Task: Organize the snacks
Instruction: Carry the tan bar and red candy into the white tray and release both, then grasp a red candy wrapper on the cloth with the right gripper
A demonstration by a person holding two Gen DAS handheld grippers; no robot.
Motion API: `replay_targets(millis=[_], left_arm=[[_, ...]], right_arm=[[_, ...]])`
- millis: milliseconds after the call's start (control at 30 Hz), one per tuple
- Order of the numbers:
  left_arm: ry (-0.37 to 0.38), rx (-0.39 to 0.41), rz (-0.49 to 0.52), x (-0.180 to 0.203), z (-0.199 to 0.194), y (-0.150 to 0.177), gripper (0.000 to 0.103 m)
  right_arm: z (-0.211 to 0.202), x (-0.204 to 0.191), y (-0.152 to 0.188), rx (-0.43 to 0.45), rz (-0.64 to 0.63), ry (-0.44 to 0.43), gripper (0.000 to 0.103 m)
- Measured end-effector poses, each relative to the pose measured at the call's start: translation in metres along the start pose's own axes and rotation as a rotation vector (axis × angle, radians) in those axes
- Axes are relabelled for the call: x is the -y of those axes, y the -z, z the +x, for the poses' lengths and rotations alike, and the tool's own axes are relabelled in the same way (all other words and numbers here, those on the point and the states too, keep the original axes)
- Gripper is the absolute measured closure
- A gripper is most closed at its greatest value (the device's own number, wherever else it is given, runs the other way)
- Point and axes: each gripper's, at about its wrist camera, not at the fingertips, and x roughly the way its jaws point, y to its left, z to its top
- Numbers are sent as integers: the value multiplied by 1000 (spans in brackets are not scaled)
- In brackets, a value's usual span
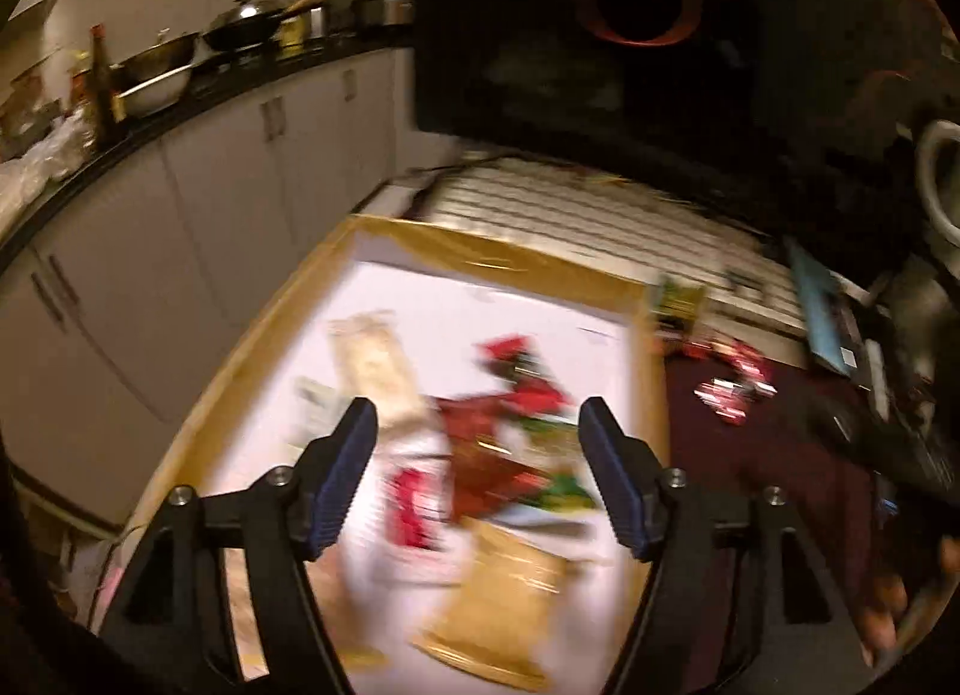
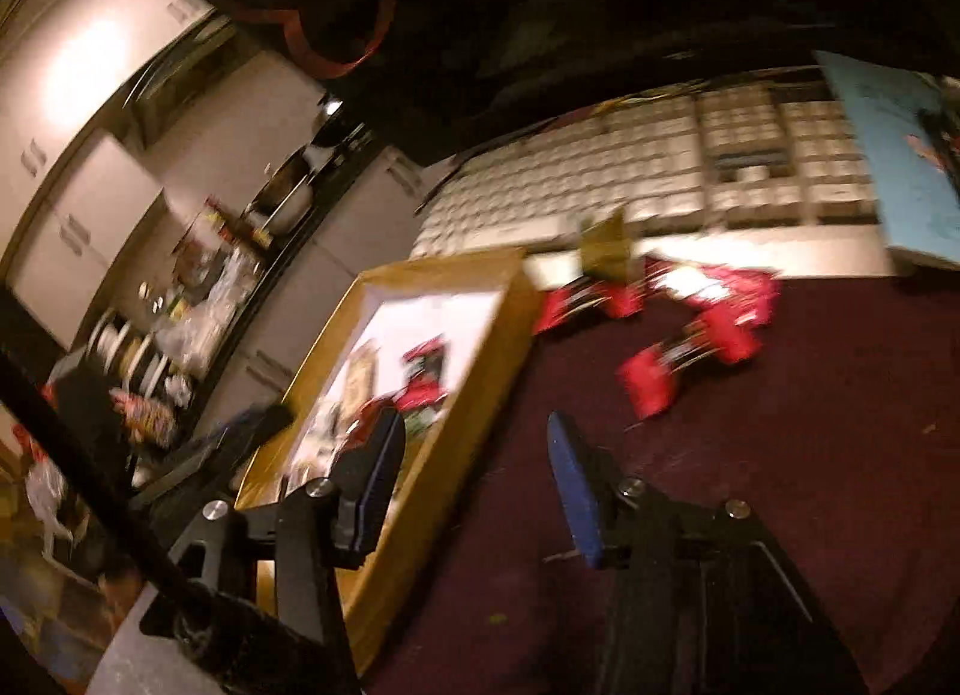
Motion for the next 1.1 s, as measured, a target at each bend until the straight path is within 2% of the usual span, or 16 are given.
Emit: replay_targets(millis=[67, 167, 267, 367, 500, 600, 867, 1100], left_arm=[[60, -17, 22, 21, -2, 4, 31], [83, -21, 78, 49, -2, 6, 31], [73, -17, 119, 64, -1, 5, 31], [62, -31, 108, 64, 5, 6, 31], [52, -42, 93, 63, 9, 7, 31], [57, -46, 84, 62, 10, 6, 31], [47, -50, 89, 63, 10, 8, 31], [51, -43, 85, 65, 8, 10, 31]], right_arm=[[-3, 21, -15, 3, 72, 10, 52], [0, 46, -24, 26, 146, 40, 52], [13, 62, -23, 16, 184, 50, 52], [14, 72, -16, 24, 202, 31, 54], [9, 84, -10, 6, 246, -7, 65], [-3, 84, -10, 53, 235, 22, 67], [27, 70, -10, -69, 185, 25, 67], [35, 61, -13, -56, 154, 97, 66]])
